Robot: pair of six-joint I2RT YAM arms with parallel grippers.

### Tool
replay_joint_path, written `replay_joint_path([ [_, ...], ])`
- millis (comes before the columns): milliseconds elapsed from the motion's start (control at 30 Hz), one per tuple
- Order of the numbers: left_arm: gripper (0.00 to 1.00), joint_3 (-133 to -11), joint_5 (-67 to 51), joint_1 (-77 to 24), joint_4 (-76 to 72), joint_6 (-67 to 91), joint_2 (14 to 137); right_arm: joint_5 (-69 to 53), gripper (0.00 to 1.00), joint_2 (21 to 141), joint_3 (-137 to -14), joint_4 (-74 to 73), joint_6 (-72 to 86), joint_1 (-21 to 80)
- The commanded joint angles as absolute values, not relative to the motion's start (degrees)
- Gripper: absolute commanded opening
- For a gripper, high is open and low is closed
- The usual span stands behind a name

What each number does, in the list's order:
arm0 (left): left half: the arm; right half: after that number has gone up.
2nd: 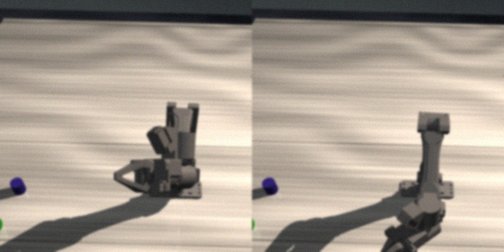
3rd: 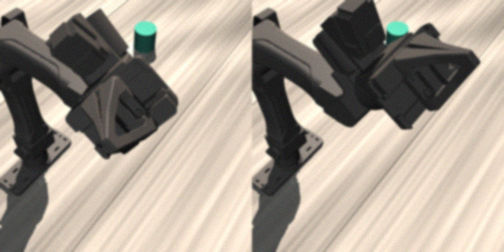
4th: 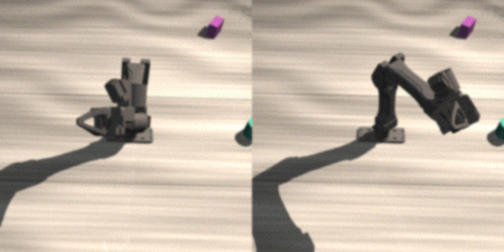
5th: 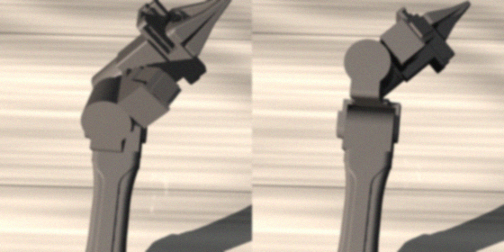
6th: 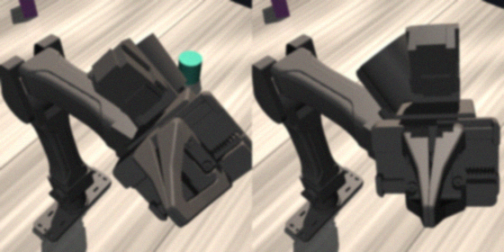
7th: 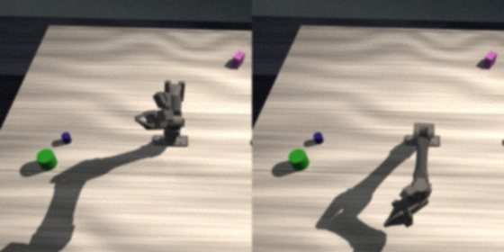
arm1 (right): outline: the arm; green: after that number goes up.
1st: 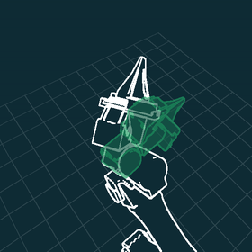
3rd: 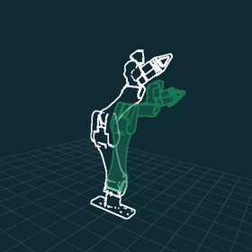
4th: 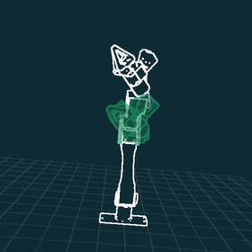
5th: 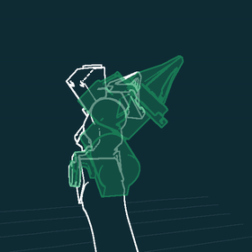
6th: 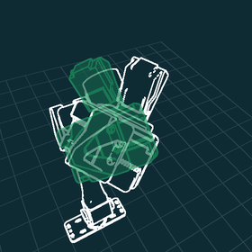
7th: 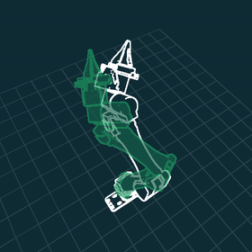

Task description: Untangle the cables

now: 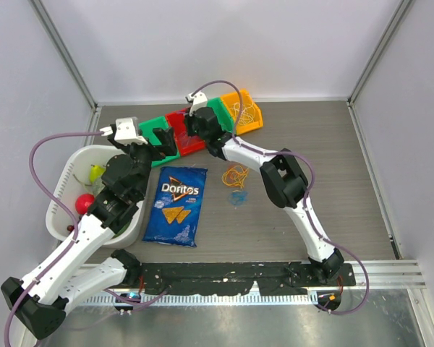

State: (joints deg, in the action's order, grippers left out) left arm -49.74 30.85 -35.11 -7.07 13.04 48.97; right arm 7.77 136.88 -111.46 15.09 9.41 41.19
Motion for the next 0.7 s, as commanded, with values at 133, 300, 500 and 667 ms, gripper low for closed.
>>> replay_joint_path([
  [133, 1.0, -49.83, 30.24, -34.37, -10.11, 14.06, 49.13, 5.01, 0.01, 139.83, -116.1, 11.6, 13.97, 40.61],
  [300, 1.0, -49.92, 30.14, -34.01, -10.02, 14.33, 49.22, 3.96, 0.14, 140.45, -117.95, 9.15, 14.86, 40.61],
  [500, 1.0, -49.92, 30.06, -33.84, -10.02, 14.24, 48.78, 3.95, 0.4, 139.13, -119.27, 4.4, 15.03, 40.61],
  [667, 1.0, -49.92, 29.71, -33.84, -9.93, 14.5, 48.69, 4.31, 0.5, 135.27, -117.69, 1.41, 15.21, 40.61],
])
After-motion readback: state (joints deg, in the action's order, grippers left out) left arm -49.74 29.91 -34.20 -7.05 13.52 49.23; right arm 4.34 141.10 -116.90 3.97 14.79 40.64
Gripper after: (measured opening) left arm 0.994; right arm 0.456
